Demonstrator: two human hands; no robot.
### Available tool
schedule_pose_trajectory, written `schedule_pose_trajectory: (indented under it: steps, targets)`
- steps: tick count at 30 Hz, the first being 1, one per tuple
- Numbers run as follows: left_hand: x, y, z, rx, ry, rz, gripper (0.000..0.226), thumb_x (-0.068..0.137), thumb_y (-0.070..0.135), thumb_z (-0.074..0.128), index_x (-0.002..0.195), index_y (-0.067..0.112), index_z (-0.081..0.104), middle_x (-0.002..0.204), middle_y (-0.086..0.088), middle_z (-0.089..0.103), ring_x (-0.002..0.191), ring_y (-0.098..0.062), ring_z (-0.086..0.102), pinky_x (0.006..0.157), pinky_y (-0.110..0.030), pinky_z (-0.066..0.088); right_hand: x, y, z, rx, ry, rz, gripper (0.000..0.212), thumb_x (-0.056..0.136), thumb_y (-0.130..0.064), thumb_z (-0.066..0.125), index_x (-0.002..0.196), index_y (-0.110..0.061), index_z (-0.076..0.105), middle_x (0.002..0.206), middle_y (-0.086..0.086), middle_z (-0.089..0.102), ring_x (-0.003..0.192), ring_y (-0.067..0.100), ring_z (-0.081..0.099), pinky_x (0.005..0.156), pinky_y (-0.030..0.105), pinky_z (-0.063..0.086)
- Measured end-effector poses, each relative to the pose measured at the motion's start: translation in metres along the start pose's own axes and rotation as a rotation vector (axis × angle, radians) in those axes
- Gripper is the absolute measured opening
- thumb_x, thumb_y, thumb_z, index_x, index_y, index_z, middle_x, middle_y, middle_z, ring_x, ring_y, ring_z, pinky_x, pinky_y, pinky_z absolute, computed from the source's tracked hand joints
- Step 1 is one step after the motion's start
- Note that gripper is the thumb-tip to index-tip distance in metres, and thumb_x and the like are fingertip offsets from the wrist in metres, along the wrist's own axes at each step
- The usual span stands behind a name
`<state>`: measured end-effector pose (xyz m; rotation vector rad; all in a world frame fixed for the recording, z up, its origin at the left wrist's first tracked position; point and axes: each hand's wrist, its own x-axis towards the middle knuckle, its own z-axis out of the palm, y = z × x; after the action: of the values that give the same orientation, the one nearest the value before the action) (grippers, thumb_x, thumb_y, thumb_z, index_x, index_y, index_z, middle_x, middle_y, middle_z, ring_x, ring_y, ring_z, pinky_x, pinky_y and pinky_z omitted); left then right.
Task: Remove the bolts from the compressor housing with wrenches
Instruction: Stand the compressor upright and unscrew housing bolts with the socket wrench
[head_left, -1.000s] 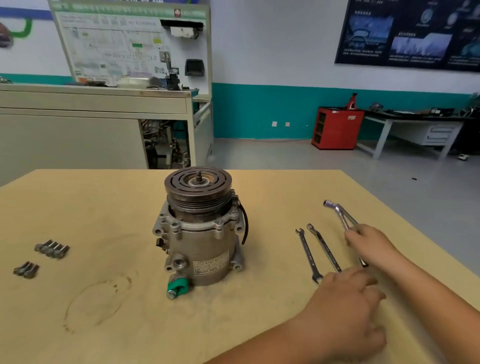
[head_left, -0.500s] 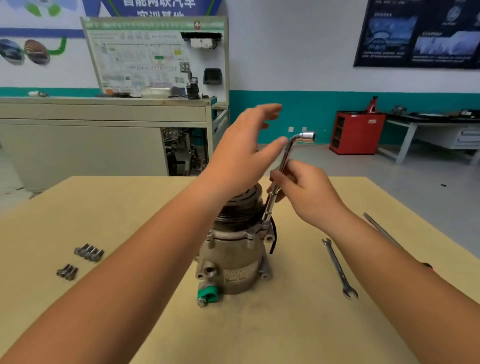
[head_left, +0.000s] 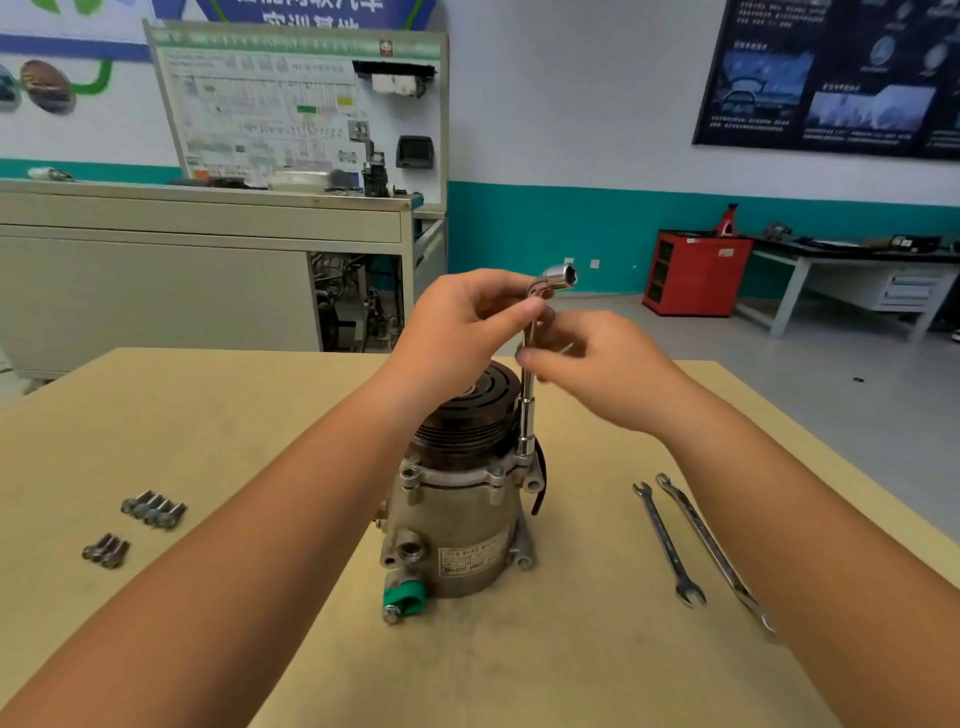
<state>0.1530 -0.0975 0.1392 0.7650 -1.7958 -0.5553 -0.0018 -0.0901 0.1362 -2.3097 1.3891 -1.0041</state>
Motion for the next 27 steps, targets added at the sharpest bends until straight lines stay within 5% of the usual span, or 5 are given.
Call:
schedule_pose_trajectory:
  steps: [5, 8, 16, 22, 27]
  targets:
    - [-0.003, -0.005, 0.001, -0.023, 0.039, -0.009, 0.017, 0.088, 0.012, 0.067, 0.088, 0.029, 0.066, 0.076, 0.015, 0.068, 0.076, 0.0, 0.065, 0.079, -0.02, 0.053, 0.008, -0.014, 0.003, 0.36, 0.442, -0.137, 0.007, 0.093, -0.031, 0.053, 0.098, -0.027, 0.054, 0.088, -0.017, 0.058, 0.083, -0.008, 0.057, 0.069, 0.005, 0.041]
    - [-0.005, -0.008, 0.004, 0.027, 0.027, 0.018, 0.02, 0.087, 0.012, 0.068, 0.086, 0.032, 0.065, 0.062, 0.02, 0.061, 0.062, 0.008, 0.054, 0.064, -0.011, 0.044, 0.013, -0.023, 0.004, 0.229, 0.612, -0.247, 0.021, 0.089, -0.035, 0.054, 0.08, -0.018, 0.064, 0.072, -0.009, 0.064, 0.07, 0.001, 0.061, 0.063, 0.018, 0.047]
    - [-0.008, -0.009, 0.004, 0.131, -0.142, -0.011, 0.022, 0.088, 0.017, 0.066, 0.08, 0.036, 0.06, 0.062, 0.028, 0.062, 0.064, 0.012, 0.056, 0.062, -0.003, 0.038, 0.025, -0.016, 0.01, -0.036, 0.67, -0.269, 0.051, 0.092, -0.039, 0.045, 0.069, 0.0, 0.068, 0.065, 0.01, 0.065, 0.064, 0.023, 0.059, 0.058, 0.038, 0.042]
    - [-0.008, -0.011, 0.0, 0.107, -0.215, -0.047, 0.013, 0.087, 0.019, 0.067, 0.088, 0.032, 0.066, 0.075, 0.018, 0.069, 0.073, 0.008, 0.06, 0.072, -0.016, 0.044, 0.032, -0.007, 0.02, 0.388, 0.654, -0.145, 0.051, 0.094, -0.037, 0.037, 0.052, -0.02, 0.061, 0.038, -0.011, 0.049, 0.041, 0.004, 0.048, 0.048, 0.02, 0.04]
    - [-0.009, -0.011, -0.001, 0.125, -0.25, -0.052, 0.014, 0.09, 0.02, 0.064, 0.092, 0.033, 0.066, 0.087, 0.008, 0.073, 0.081, 0.003, 0.064, 0.08, -0.017, 0.048, 0.042, 0.001, 0.019, 0.98, 0.3, 0.142, 0.064, 0.095, -0.049, 0.036, 0.041, -0.022, 0.057, 0.04, -0.008, 0.043, 0.036, 0.004, 0.038, 0.043, 0.022, 0.031]
